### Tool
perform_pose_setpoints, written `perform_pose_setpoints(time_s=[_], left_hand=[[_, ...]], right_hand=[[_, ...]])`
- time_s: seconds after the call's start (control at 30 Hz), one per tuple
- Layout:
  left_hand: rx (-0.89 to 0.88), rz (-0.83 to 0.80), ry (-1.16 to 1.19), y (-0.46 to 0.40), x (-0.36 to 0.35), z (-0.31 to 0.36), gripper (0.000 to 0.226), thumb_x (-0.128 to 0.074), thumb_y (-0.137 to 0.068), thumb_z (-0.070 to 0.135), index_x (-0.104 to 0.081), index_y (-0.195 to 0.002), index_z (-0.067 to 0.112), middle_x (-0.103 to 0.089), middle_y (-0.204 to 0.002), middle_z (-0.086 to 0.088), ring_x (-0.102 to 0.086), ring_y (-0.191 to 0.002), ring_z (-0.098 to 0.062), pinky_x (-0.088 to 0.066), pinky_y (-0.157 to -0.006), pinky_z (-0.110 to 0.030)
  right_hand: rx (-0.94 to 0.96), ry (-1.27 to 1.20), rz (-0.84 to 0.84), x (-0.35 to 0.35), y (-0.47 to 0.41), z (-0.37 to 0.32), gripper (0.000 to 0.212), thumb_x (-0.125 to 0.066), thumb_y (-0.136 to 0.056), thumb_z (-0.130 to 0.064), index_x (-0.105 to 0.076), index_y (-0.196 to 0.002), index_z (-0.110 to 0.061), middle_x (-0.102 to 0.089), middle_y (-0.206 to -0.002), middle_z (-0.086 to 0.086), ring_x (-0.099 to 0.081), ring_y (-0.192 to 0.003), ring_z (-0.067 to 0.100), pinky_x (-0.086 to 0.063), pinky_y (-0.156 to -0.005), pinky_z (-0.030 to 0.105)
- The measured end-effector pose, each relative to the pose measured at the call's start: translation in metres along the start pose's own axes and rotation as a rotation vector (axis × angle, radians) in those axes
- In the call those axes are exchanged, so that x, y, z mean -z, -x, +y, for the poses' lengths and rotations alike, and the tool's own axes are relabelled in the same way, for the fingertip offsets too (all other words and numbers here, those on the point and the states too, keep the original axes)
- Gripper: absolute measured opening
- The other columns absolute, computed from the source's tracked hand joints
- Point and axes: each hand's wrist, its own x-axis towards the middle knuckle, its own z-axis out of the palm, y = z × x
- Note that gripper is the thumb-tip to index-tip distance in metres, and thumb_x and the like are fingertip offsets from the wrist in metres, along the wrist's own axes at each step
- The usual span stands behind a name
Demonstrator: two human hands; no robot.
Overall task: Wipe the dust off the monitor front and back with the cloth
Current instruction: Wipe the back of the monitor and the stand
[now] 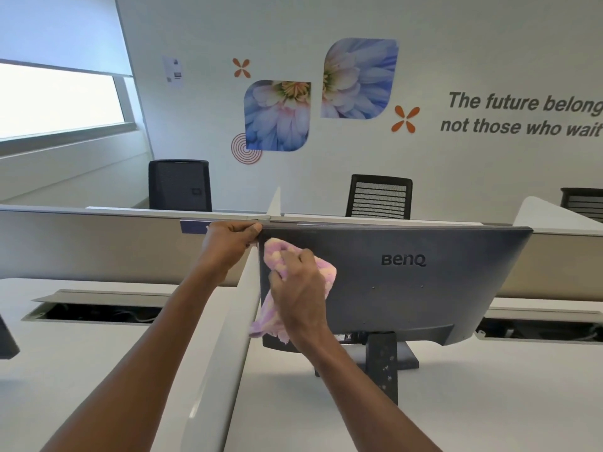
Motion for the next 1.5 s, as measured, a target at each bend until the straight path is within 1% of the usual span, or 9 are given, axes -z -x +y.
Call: perform_pose_setpoints(time_s=[0.13, 0.27, 0.43, 0.57, 0.67, 0.8, 1.03, 1.33, 1.5], left_hand=[[0.002, -0.012, -0.018, -0.004, 0.000, -0.001, 0.014, -0.071, -0.090, 0.022, -0.078, -0.099, 0.014, -0.077, -0.092, -0.002, -0.072, -0.095, -0.017, -0.052, -0.099, -0.039], [0.024, -0.040, -0.048, -0.006, 0.003, -0.002, 0.024, -0.068, -0.080, 0.031, -0.079, -0.090, 0.012, -0.076, -0.090, -0.012, -0.070, -0.088, -0.015, -0.054, -0.096, -0.047], [0.148, -0.105, 0.165, -0.001, 0.005, 0.007, 0.068, -0.029, -0.102, 0.057, -0.074, -0.099, 0.006, -0.076, -0.096, -0.011, -0.071, -0.093, -0.019, -0.053, -0.084, -0.030], [0.092, -0.112, 0.091, 0.000, 0.002, 0.009, 0.071, -0.028, -0.099, 0.061, -0.074, -0.105, 0.007, -0.076, -0.097, -0.007, -0.071, -0.096, -0.016, -0.051, -0.087, -0.028], [0.069, -0.121, 0.059, -0.001, 0.003, 0.005, 0.073, -0.027, -0.099, 0.063, -0.076, -0.105, 0.009, -0.077, -0.097, -0.006, -0.071, -0.099, -0.017, -0.050, -0.093, -0.031], [0.076, -0.076, 0.057, -0.002, 0.005, 0.002, 0.065, -0.032, -0.099, 0.061, -0.078, -0.098, 0.015, -0.077, -0.094, -0.005, -0.072, -0.096, -0.018, -0.053, -0.096, -0.037], [-0.063, 0.015, -0.058, 0.001, -0.003, -0.001, 0.019, -0.065, -0.092, 0.039, -0.076, -0.078, 0.032, -0.077, -0.082, 0.007, -0.073, -0.087, -0.010, -0.055, -0.094, -0.040], [-0.040, 0.059, -0.078, 0.003, -0.001, -0.001, 0.012, -0.070, -0.089, 0.039, -0.077, -0.084, 0.031, -0.077, -0.084, 0.006, -0.072, -0.090, -0.013, -0.056, -0.092, -0.041], [-0.032, 0.043, -0.055, 0.006, -0.002, 0.003, 0.015, -0.068, -0.091, 0.031, -0.078, -0.094, 0.019, -0.076, -0.088, 0.004, -0.072, -0.087, -0.011, -0.056, -0.092, -0.036]], right_hand=[[-0.087, -0.023, 0.106, 0.012, -0.025, -0.009, 0.028, -0.065, -0.085, -0.019, -0.065, -0.110, -0.006, -0.061, -0.100, 0.010, -0.062, -0.078, 0.026, -0.053, -0.064, 0.034], [0.060, 0.015, 0.039, 0.007, -0.038, -0.036, 0.023, -0.065, -0.085, -0.013, -0.067, -0.107, -0.007, -0.060, -0.102, 0.012, -0.063, -0.074, 0.030, -0.049, -0.058, 0.033], [0.078, 0.101, -0.057, 0.006, -0.020, -0.023, 0.024, -0.066, -0.083, -0.015, -0.070, -0.107, -0.015, -0.061, -0.104, 0.008, -0.063, -0.074, 0.026, -0.041, -0.054, 0.029], [-0.046, 0.105, 0.080, 0.019, -0.025, -0.008, 0.026, -0.070, -0.080, -0.018, -0.070, -0.106, -0.013, -0.061, -0.098, 0.009, -0.064, -0.069, 0.026, -0.049, -0.052, 0.031], [-0.031, 0.102, 0.067, 0.021, -0.037, -0.019, 0.027, -0.069, -0.082, -0.021, -0.069, -0.108, -0.013, -0.060, -0.101, 0.008, -0.063, -0.069, 0.025, -0.041, -0.052, 0.026], [0.148, 0.111, -0.064, 0.015, -0.038, -0.033, 0.024, -0.062, -0.087, -0.018, -0.067, -0.110, -0.013, -0.056, -0.105, 0.008, -0.061, -0.075, 0.024, -0.037, -0.055, 0.027], [-0.044, 0.142, 0.021, 0.049, -0.063, 0.003, 0.027, -0.056, -0.093, -0.023, -0.069, -0.115, -0.015, -0.056, -0.094, 0.009, -0.062, -0.077, 0.025, -0.047, -0.068, 0.029], [-0.365, 0.179, 0.191, 0.080, -0.052, 0.053, 0.032, -0.054, -0.095, -0.024, -0.053, -0.122, -0.006, -0.057, -0.112, 0.012, -0.060, -0.089, 0.027, -0.033, -0.067, 0.025], [-0.208, 0.095, 0.138, 0.045, -0.037, 0.026, 0.034, -0.061, -0.089, -0.018, -0.055, -0.120, -0.006, -0.058, -0.111, 0.011, -0.061, -0.089, 0.026, -0.046, -0.066, 0.029]])
